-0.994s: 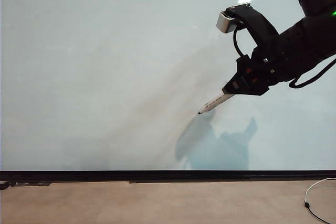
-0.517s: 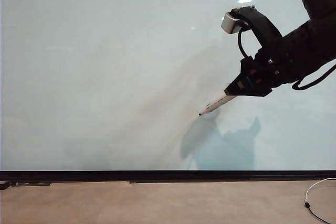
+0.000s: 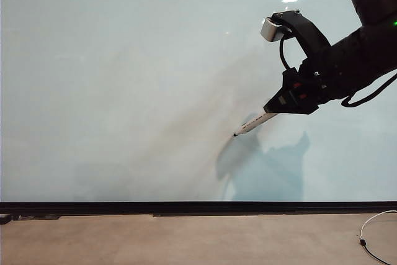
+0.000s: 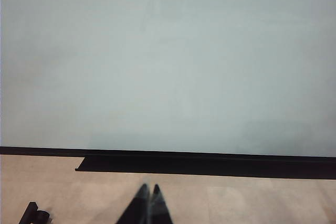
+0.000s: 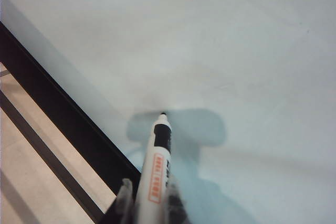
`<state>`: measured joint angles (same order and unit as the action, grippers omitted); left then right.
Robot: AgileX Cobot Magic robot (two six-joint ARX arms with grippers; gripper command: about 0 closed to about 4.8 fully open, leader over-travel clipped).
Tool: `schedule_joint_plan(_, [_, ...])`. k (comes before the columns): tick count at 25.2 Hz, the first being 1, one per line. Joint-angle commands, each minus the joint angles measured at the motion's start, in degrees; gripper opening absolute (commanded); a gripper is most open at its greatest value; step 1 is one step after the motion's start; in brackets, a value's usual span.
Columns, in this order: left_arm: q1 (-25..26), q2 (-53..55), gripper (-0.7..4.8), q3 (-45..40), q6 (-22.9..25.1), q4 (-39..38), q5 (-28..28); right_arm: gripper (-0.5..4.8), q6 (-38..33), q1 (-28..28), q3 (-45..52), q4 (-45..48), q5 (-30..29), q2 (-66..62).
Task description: Pick up the pen on the shelf to the right of the whiteboard and draw a rectangle.
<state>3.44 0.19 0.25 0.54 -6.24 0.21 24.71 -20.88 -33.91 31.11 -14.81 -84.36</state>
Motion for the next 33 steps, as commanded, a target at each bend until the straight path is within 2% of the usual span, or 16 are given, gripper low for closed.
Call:
schedule_joint_plan(1, [0.07, 0.00, -0.04, 0.13, 0.04, 0.66, -0.02, -0.05, -0.33, 0.35, -0.31, 1.77, -0.35, 0.04])
schedule_joint_plan(33, [0.07, 0.00, -0.05, 0.13, 0.04, 0.66, -0.02, -0.05, -0.37, 0.42, -0.98, 2.56, 0.22, 3.10])
